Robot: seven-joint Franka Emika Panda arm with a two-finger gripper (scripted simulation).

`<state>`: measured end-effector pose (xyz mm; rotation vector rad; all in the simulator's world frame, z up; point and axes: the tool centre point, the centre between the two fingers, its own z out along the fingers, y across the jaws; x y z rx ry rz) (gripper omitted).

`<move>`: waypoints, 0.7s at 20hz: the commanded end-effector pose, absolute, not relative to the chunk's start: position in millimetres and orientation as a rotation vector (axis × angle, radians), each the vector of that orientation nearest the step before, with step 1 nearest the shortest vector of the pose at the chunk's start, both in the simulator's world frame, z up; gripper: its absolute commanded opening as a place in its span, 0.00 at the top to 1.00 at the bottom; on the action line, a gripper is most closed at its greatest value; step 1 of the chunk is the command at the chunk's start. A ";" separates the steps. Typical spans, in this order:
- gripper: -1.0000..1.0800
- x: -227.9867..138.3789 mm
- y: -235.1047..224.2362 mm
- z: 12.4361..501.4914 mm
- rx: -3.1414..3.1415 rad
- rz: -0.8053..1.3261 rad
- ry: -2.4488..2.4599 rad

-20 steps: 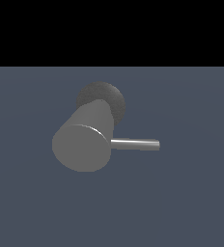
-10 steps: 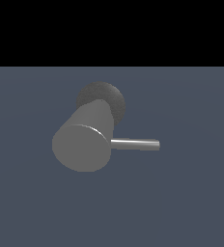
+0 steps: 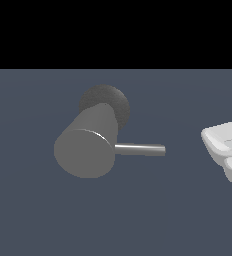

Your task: Turn on the faucet by rotating a designated handle.

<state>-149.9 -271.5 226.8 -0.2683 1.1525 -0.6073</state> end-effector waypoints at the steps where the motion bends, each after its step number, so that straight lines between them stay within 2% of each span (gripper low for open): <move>1: 1.00 -149.3 -259.1 199.4 -0.228 -0.562 1.221; 7: 1.00 -150.5 -232.8 155.1 -0.166 -0.476 1.335; 14: 1.00 -152.9 -214.8 129.1 -0.134 -0.423 1.404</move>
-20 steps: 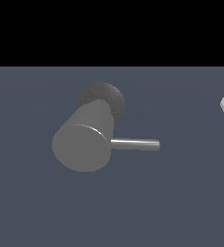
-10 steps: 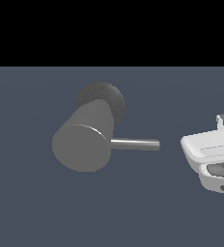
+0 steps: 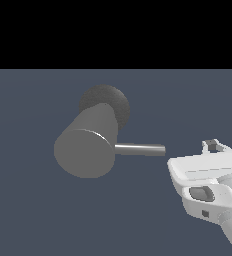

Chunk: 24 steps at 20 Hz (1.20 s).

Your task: Turn on the faucet by rotating a designated handle.

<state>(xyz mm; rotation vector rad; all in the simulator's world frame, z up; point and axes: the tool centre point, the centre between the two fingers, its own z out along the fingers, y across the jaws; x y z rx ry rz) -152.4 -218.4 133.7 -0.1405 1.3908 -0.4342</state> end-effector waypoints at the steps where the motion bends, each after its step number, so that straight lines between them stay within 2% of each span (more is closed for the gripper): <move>1: 1.00 -153.1 -211.9 127.3 -0.129 -0.413 1.410; 24: 1.00 -148.6 -156.1 102.3 -0.099 -0.265 1.471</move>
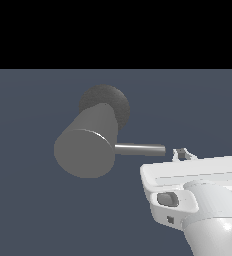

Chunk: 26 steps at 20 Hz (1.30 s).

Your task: Turn on the faucet by rotating a designated handle.

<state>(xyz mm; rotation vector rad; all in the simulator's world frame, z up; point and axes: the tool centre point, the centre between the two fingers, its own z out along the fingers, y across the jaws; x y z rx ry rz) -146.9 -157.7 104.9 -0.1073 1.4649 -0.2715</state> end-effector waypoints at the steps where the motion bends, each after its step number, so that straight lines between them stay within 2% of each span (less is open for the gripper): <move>1: 1.00 -150.0 -155.2 100.7 -0.091 -0.262 1.474; 17: 1.00 -145.1 -129.1 100.6 0.007 -0.153 1.480; 26: 1.00 -151.8 -106.1 83.8 0.041 -0.085 1.538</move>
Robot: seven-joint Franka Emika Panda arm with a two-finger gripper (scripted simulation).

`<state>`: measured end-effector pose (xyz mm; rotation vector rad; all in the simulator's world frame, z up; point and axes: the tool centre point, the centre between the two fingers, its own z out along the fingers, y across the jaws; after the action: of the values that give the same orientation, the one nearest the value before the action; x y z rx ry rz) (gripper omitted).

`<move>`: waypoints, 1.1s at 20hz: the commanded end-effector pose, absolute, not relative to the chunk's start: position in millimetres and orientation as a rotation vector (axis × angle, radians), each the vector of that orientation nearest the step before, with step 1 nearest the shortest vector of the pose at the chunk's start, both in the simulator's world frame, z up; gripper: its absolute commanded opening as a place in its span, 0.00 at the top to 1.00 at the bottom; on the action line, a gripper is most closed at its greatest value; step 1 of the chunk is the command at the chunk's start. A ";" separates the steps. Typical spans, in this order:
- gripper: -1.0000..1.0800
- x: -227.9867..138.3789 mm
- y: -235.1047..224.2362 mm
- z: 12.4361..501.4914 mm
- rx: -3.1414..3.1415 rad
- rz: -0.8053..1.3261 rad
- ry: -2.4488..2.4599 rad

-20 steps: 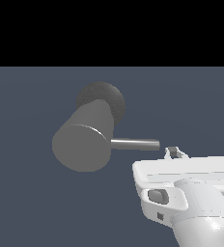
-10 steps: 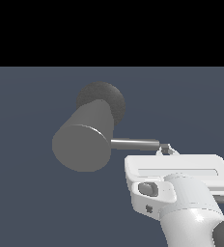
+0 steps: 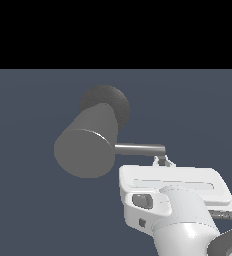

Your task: Turn on the faucet by rotating a designated handle.

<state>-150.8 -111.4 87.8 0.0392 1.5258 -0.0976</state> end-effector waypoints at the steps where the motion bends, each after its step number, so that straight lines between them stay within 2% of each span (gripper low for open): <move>1: 1.00 -152.5 -102.7 81.3 0.043 -0.077 1.546; 10: 1.00 -155.7 -92.8 74.7 0.056 -0.048 1.570; 11: 1.00 -150.8 -108.8 83.7 0.030 -0.092 1.547; 22: 1.00 -154.1 -102.9 116.0 0.045 -0.066 1.561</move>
<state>-153.4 -110.5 101.9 0.0483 1.5762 -0.0786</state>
